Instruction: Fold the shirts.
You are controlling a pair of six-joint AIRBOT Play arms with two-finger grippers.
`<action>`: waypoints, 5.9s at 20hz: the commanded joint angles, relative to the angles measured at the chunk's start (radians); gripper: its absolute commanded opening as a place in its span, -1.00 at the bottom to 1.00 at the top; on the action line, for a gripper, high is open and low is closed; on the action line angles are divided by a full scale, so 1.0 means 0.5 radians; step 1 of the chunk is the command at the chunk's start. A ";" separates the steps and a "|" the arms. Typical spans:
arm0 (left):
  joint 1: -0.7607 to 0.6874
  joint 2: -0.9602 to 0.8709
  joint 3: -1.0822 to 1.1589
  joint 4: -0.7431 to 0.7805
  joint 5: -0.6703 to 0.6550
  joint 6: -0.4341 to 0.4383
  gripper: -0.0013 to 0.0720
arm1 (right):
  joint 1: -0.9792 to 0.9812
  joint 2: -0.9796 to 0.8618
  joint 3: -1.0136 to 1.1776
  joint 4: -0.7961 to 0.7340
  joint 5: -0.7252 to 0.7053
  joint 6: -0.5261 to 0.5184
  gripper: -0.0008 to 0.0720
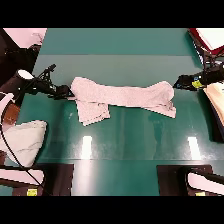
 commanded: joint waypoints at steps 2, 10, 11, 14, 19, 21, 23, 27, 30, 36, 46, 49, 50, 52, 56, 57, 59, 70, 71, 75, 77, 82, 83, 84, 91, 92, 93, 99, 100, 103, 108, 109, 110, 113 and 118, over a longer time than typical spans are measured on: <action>-0.063 -0.001 -0.017 -0.018 0.027 0.014 -0.88 | 0.000 0.028 -0.028 -0.004 0.073 0.000 0.09; -0.062 0.204 0.225 0.002 -0.214 -0.005 -0.91 | -0.283 0.124 -0.544 -0.002 0.221 -0.092 0.67; -0.062 0.233 0.225 -0.006 -0.214 -0.005 -0.91 | -0.309 0.123 -0.645 0.004 0.188 -0.092 0.72; -0.062 0.259 0.224 -0.007 -0.257 -0.005 -0.91 | -0.385 0.121 -0.882 0.071 -0.010 -0.156 0.43; -0.063 0.259 0.224 -0.009 -0.295 -0.007 -0.91 | -0.517 0.121 -1.024 0.471 -0.282 -0.304 0.23; -0.063 0.259 0.224 -0.012 -0.295 -0.007 -0.91 | -0.494 0.077 -1.006 0.474 -0.291 -0.307 0.23; -0.063 0.259 0.224 -0.012 -0.314 -0.007 -0.91 | -0.455 -0.014 -0.965 0.473 -0.248 -0.306 0.23; -0.063 0.259 0.225 -0.011 -0.397 -0.006 -0.91 | -0.337 -0.105 -0.842 0.434 -0.137 -0.315 -0.58; -0.061 0.317 0.272 0.000 -0.459 -0.020 -0.91 | -0.311 -0.009 -0.698 0.404 0.002 -0.315 -0.94; -0.061 0.576 1.004 0.024 -0.543 -0.105 -0.91 | -0.379 0.446 -0.017 0.404 -0.055 -0.232 -0.94; -0.061 0.951 1.804 -0.105 -0.302 -0.325 -0.91 | -0.426 0.824 0.871 0.395 -0.437 -0.210 -0.94; -0.061 1.178 1.804 -0.240 -0.108 -0.323 -0.91 | -0.426 0.877 1.119 0.277 -0.426 -0.208 -0.94; -0.061 1.247 1.804 -0.262 -0.061 -0.322 -0.91 | -0.426 0.890 1.189 0.219 -0.417 -0.208 -0.94; -0.061 1.373 1.804 -0.285 0.012 -0.323 -0.91 | -0.426 0.905 1.328 0.083 -0.344 -0.200 -0.94; -0.061 1.455 1.814 -0.331 -0.039 -0.323 -0.91 | -0.426 0.767 1.621 -0.069 0.063 -0.121 -0.94; -0.061 1.441 1.782 -0.323 -0.074 -0.323 -0.91 | -0.426 0.716 1.633 -0.069 0.139 -0.121 -0.94; -0.062 1.378 1.622 -0.315 -0.117 -0.327 -0.91 | -0.414 0.607 1.483 -0.036 0.217 -0.117 -0.94; -0.295 0.071 0.732 -0.066 -0.417 -0.186 -0.90 | -0.037 -0.464 0.627 -0.055 0.255 -0.117 -0.94; -0.292 -0.081 0.732 -0.062 -0.353 -0.186 -0.91 | -0.036 -0.548 0.614 -0.054 0.178 -0.117 -0.94; -0.227 -0.350 0.732 -0.069 -0.052 -0.208 -0.91 | -0.038 -0.810 0.786 -0.053 0.008 -0.030 -0.94; -0.181 -0.348 0.744 -0.071 0.037 -0.210 -0.90 | -0.038 -0.881 0.936 -0.052 -0.045 -0.027 -0.94; 0.019 -0.346 0.938 -0.067 -0.333 -0.275 0.87 | -0.059 -0.964 1.268 -0.050 0.138 0.053 -0.05; 0.082 -0.345 1.004 -0.063 -0.496 -0.275 0.86 | -0.075 -0.955 1.309 -0.049 0.243 0.053 -0.06; 0.148 -0.343 1.061 -0.060 -0.656 -0.269 0.81 | -0.082 -0.929 1.312 -0.048 0.332 0.036 -0.08; 0.319 0.267 0.172 0.372 -0.608 -0.197 0.37 | -0.082 -0.413 0.660 0.218 0.520 -0.229 -0.11; 0.319 0.359 -0.001 0.374 -0.570 -0.163 0.36 | -0.082 -0.340 0.554 0.266 0.510 -0.233 -0.11; 0.319 0.440 -0.163 0.372 -0.518 -0.155 0.37 | -0.082 -0.276 0.468 0.270 0.501 -0.233 -0.11; 0.319 0.587 -0.758 0.251 -0.257 -0.146 0.37 | -0.082 0.007 0.076 0.262 0.473 -0.278 -0.11; 0.319 0.587 -0.793 0.211 -0.230 -0.127 0.37 | -0.082 0.037 0.035 0.263 0.450 -0.278 -0.11; 0.319 0.586 -0.867 0.146 -0.134 -0.058 0.36 | -0.082 0.102 -0.017 0.263 0.447 -0.278 -0.11; 0.259 0.585 -0.930 -0.018 0.033 -0.040 0.24 | -0.085 0.214 -0.140 0.260 0.418 -0.277 -0.11; 0.227 0.585 -0.929 -0.021 0.052 -0.040 -0.38 | -0.108 0.246 -0.200 0.264 0.419 -0.276 -0.11; 0.202 0.585 -0.929 -0.029 0.062 -0.040 -0.90 | -0.145 0.290 -0.291 0.261 0.417 -0.262 -0.11; 0.195 0.588 -0.859 -0.014 0.018 -0.042 -0.91 | -0.412 0.442 -0.663 0.240 0.440 -0.222 -0.11; 0.195 0.648 -0.706 -0.018 -0.013 -0.041 -0.91 | -0.909 0.535 -1.344 0.145 0.492 -0.224 0.43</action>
